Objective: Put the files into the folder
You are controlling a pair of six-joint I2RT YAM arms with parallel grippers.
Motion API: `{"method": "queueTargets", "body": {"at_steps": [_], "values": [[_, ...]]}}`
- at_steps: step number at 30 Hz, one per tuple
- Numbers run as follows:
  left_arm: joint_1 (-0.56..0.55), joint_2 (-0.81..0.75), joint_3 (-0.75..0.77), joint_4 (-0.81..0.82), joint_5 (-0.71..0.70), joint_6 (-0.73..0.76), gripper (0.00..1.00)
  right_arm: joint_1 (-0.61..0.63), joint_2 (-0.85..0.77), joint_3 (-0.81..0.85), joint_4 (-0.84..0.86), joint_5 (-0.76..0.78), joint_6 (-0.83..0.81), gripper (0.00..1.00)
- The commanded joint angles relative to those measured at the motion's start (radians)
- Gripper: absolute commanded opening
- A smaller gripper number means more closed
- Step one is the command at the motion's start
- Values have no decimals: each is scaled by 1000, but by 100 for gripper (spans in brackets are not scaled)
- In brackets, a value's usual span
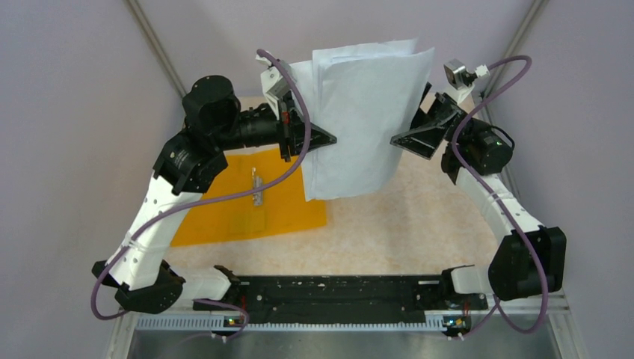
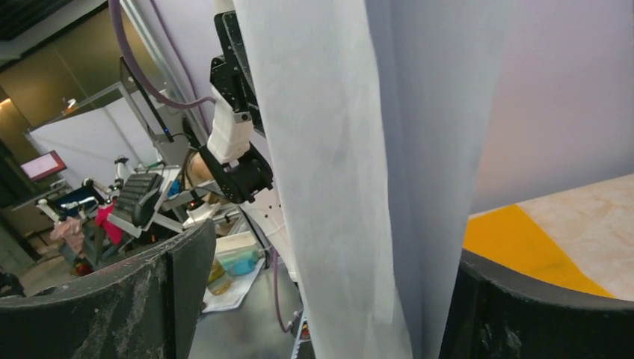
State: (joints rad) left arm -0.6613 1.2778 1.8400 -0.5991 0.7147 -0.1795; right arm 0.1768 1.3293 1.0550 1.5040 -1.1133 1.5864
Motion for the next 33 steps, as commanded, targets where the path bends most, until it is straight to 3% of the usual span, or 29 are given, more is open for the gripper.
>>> {"method": "queueTargets", "body": {"at_steps": [1,7,11,14,17,20,23,27,33], "values": [[0,-54,-5,51,-111,35,0,26,-38,63,217,3,40,90],[5,-47,-9,49,-195,15,0,47,-74,77,180,8,23,64],[8,-42,-14,55,-222,2,0,48,-128,60,1,5,-106,49],[9,-41,-39,72,-238,-12,0,49,-196,53,-274,15,-308,39],[10,-45,-81,124,-226,-38,0,66,-270,69,-652,61,-588,28],[9,-43,-122,177,-208,-61,0,110,-324,119,-1046,169,-884,15],[9,-40,-167,231,-178,-79,0,124,-355,147,-1295,330,-1056,0],[8,-45,-269,328,-173,-92,0,124,-394,116,-1428,539,-1169,0],[2,-53,-575,663,-280,-87,0,193,-465,-79,-1425,841,-1330,0]]}}
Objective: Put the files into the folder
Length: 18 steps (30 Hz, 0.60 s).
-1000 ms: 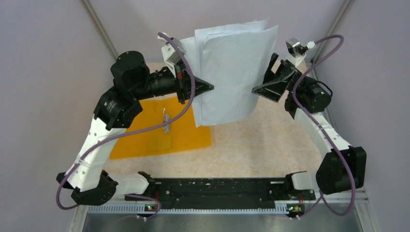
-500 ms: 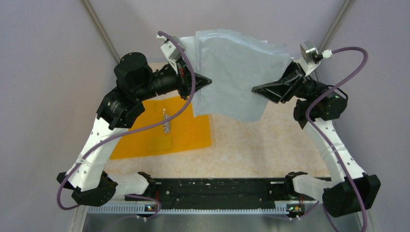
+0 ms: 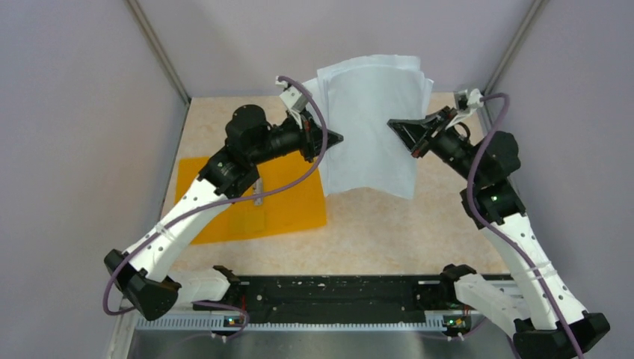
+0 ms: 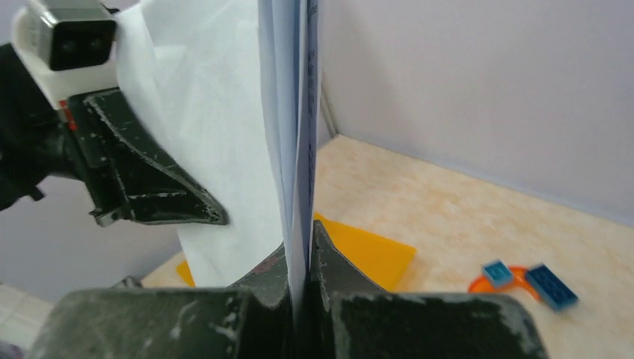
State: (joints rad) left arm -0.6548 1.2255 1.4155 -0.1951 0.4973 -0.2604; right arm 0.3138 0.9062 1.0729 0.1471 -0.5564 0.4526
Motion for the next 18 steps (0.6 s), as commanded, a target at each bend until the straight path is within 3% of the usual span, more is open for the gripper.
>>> {"method": "queueTargets", "body": {"at_steps": [1,7,18], "values": [[-6,10,-183,295,-79,-4,0,71,-44,-131,-71,341,-226,0],[-35,113,-377,548,-186,51,0,85,-70,-350,69,461,-242,0],[-98,330,-508,945,-320,204,0,128,20,-580,407,613,-255,0]]}}
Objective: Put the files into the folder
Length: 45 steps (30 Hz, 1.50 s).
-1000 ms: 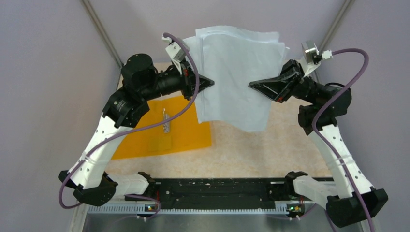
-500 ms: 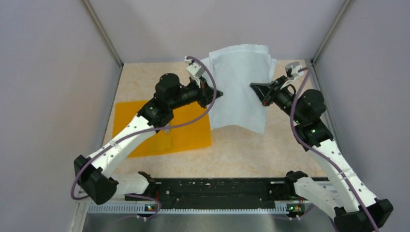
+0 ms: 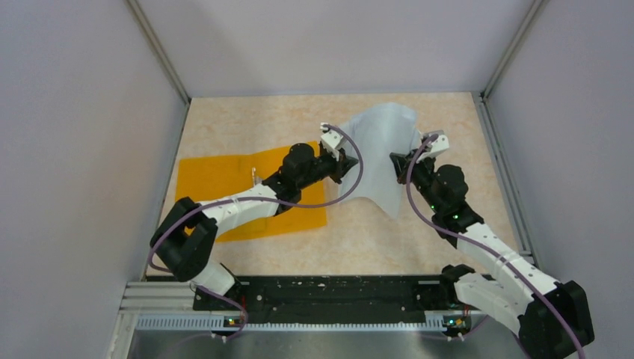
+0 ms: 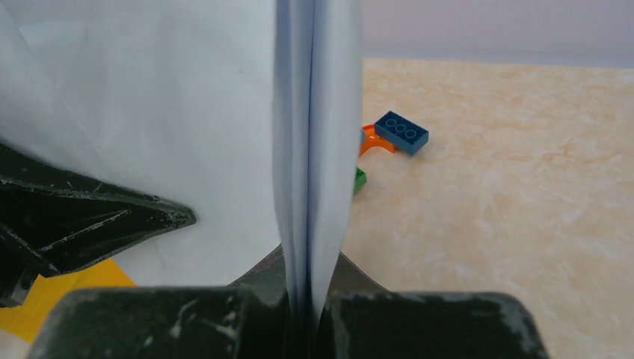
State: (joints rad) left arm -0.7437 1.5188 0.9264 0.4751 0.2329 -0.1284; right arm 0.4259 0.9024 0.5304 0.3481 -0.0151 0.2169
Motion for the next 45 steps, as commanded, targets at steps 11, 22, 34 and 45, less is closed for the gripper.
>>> {"method": "queueTargets", "body": {"at_steps": [11,22,34,45], "values": [[-12,140,-140,460,-70,80,23,16,40,-177,329,23,-10,12],[-8,105,-165,476,27,120,50,16,-47,-247,340,-30,14,52],[1,137,-49,422,209,97,58,14,-300,-295,171,-42,31,68],[1,162,-17,398,307,76,59,15,-278,-313,150,-35,48,69]]}}
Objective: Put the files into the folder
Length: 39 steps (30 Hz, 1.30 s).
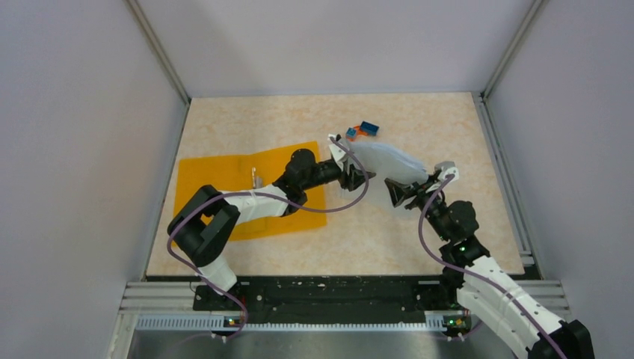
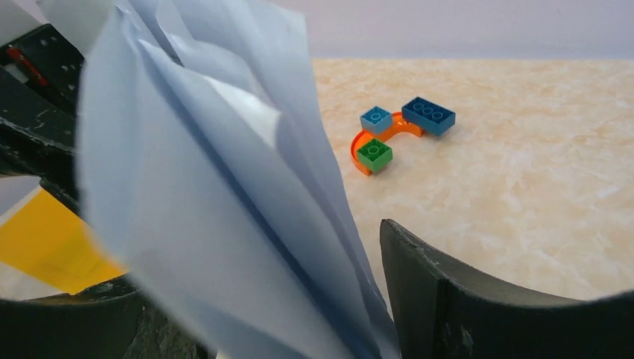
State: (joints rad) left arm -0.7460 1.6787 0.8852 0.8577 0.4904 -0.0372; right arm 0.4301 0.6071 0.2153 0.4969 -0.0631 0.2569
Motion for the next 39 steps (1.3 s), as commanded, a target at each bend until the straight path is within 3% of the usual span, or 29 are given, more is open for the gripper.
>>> {"method": "queueTargets", "body": {"at_steps": [1,9,19,24,32,39], "values": [[4,0,20,15,50,-16,59,11,21,8,-4,19,8,69],[5,-2,21,23,82,-35,43,10,-45,26,-81,60,-3,71],[5,-17,29,-35,128,28,0,10,-92,23,-103,129,-6,83],[4,-69,28,-87,128,120,0,10,-85,58,-105,87,-20,87],[5,-327,160,-531,154,369,0,9,-74,253,-159,-116,-49,88],[10,-521,246,-796,148,437,0,7,-12,458,-220,-362,-46,88]]}}
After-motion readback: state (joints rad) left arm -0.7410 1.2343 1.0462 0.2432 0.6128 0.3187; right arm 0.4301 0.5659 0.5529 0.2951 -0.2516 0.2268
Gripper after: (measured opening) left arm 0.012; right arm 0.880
